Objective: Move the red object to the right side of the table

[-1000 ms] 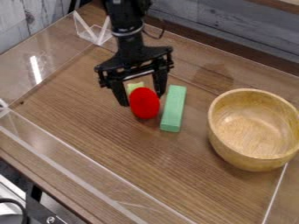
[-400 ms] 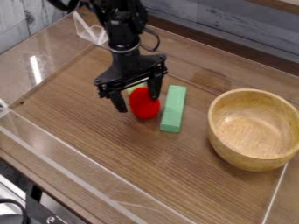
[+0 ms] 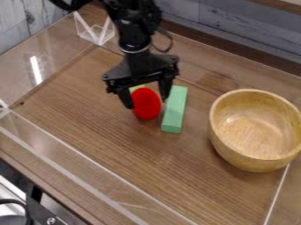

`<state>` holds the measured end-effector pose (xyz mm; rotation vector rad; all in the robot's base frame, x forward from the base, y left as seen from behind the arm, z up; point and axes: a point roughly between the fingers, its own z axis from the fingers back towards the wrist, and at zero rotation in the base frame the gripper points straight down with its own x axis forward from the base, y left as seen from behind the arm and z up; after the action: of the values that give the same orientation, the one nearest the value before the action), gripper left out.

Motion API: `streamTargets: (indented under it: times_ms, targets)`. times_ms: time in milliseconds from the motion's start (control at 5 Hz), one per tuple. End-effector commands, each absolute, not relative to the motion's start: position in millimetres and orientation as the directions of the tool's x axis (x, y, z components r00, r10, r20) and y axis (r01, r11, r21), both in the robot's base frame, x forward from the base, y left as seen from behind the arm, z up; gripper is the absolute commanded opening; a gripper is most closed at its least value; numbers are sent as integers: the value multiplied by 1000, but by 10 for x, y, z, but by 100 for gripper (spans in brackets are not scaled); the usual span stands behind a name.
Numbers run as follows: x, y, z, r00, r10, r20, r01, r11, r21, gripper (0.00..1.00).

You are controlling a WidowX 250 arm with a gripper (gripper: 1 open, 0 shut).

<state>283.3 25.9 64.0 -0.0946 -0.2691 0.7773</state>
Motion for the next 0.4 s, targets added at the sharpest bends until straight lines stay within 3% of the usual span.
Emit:
streamTargets:
  times_ms: [0,200]
  targets:
    - [2959,277,697,678,690,254,-665,723,-189,100]
    - [2909,362,636,625,736,262,-721,672,-169,100]
